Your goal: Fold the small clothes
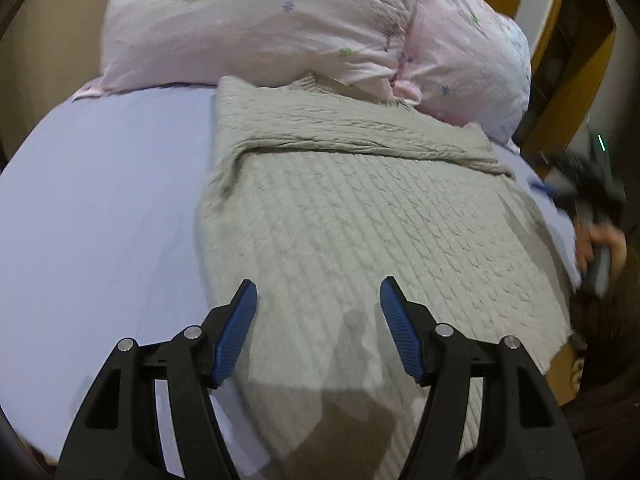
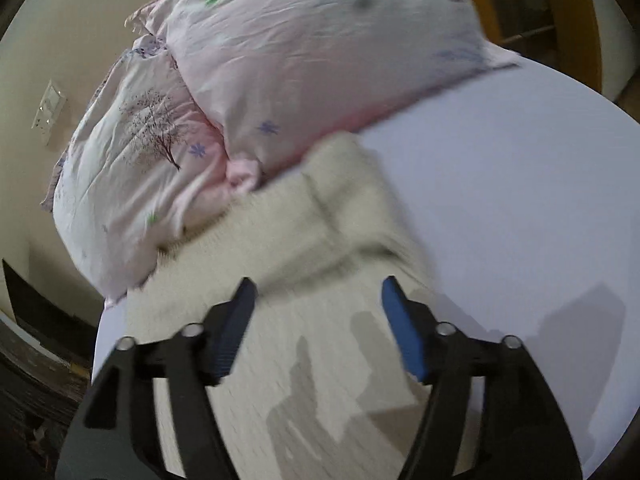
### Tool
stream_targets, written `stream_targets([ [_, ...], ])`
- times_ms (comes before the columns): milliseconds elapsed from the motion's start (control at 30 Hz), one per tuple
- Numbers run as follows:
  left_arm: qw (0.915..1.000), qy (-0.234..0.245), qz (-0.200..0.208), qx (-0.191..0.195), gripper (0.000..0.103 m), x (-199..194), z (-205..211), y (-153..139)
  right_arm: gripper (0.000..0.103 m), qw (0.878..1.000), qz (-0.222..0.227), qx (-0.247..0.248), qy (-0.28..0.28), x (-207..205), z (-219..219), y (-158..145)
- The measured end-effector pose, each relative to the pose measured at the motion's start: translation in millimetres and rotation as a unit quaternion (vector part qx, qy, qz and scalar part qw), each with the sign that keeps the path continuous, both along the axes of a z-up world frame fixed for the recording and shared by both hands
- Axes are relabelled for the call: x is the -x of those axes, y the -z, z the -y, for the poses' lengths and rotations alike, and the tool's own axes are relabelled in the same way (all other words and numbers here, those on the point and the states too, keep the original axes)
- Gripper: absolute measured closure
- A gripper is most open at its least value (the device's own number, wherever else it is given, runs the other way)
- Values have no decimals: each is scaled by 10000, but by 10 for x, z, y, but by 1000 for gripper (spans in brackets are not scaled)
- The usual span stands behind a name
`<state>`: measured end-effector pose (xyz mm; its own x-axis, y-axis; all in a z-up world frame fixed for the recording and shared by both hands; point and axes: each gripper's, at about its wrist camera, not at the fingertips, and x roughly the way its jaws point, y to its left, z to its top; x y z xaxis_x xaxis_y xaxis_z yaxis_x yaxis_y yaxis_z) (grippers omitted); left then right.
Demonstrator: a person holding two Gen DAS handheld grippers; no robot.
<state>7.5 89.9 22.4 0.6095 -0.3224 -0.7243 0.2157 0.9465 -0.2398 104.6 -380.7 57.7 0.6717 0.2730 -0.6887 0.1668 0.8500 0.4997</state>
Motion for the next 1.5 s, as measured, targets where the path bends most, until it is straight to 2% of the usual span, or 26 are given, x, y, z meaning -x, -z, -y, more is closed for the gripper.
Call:
stream_targets([
  [133, 9988, -241, -216, 380, 31, 203, -238, 16, 36, 9989, -379, -113, -249, 571, 305, 174],
  [167, 9982, -261, -271, 466, 31, 238, -263, 27, 40, 9977, -548, -228, -320, 698, 383, 268],
  [233, 9969, -282, -344, 646, 31, 327, -310, 56, 45, 9971, -491, -368, -439, 951, 440, 313],
  [300, 9967, -262, -351, 688, 31, 408, -297, 60, 55, 9953, -534, -489, -650, 1071, 439, 333],
  [367, 9958, -170, -383, 811, 32, 486, -264, 64, 58, 9913, -569, -707, -958, 1158, 382, 362],
  [433, 9950, -48, -414, 905, 39, 557, -207, 73, 67, 9859, -554, -898, -1298, 1229, 311, 381],
  [467, 9954, -34, -413, 868, 49, 598, -165, 78, 67, 9812, -611, -1081, -1478, 1228, 271, 387],
  [500, 9954, 7, -451, 842, 64, 628, -127, 92, 69, 9760, -597, -1289, -1652, 1268, 250, 417],
  [533, 9950, 33, -513, 859, 72, 646, -107, 111, 76, 9693, -619, -1498, -1847, 1294, 221, 455],
  [567, 9939, 69, -595, 922, 87, 649, -101, 133, 93, 9644, -677, -1646, -1958, 1285, 183, 474],
  [633, 9920, 132, -672, 1056, 92, 635, -92, 154, 93, 9538, -595, -2025, -2138, 1288, 124, 495],
  [733, 9911, 259, -589, 1166, 93, 583, -98, 59, 95, 9474, -9, -2347, -2175, 1213, 130, 292],
  [833, 9908, 364, -217, 1281, 93, 422, -168, -207, 96, 9414, 797, -2562, -2044, 983, 227, -64],
  [900, 9916, 304, 224, 1234, 93, 135, -217, -476, 96, 9370, 1293, -2631, -1898, 654, 269, -298],
  [1000, 9898, -81, 659, 1263, 93, -483, -298, -716, 96, 9337, 1693, -2773, -1507, 35, 283, -440],
  [1067, 9871, -482, 681, 1364, 93, -1059, -337, -725, 96, 9360, 1621, -2914, -1122, -432, 315, -376],
  [1133, 9866, -765, 577, 1323, 93, -1476, -341, -645, 96, 9484, 1379, -2770, -689, -849, 300, -217],
  [1167, 9865, -947, 381, 1280, 93, -1811, -329, -523, 96, 9558, 1233, -2620, -518, -1035, 269, -136],
  [1233, 9869, -1105, -10, 1173, 93, -2214, -293, -322, 95, 9696, 713, -2326, -250, -1393, 170, 109],
  [1300, 9857, -1183, -344, 1149, 93, -2428, -285, -187, 84, 9757, 130, -2187, 46, -1665, 74, 351],
  [1333, 9837, -1183, -465, 1274, 92, -2483, -312, -145, 77, 9753, 114, -2203, 81, -1680, 68, 364],
  [1367, 9802, -1160, -544, 1512, 90, -2499, -373, -128, 51, 9706, 235, -2396, 32, -1699, 75, 362],
  [1400, 9775, -1135, -557, 1686, 84, -2499, -427, -134, 36, 9655, 438, -2569, -36, -1676, 93, 327],
  [1433, 9742, -1094, -549, 1894, 78, -2470, -487, -148, 29, 9637, 614, -2599, -57, -1646, 108, 287],
  [1467, 9707, -1152, -452, 2061, 54, -2391, -579, -198, 15, 9636, 900, -2516, -49, -1558, 143, 202],
  [1500, 9697, -1308, -295, 2040, 23, -2306, -644, -263, 7, 9627, 1088, -2476, -76, -1506, 169, 149],
])
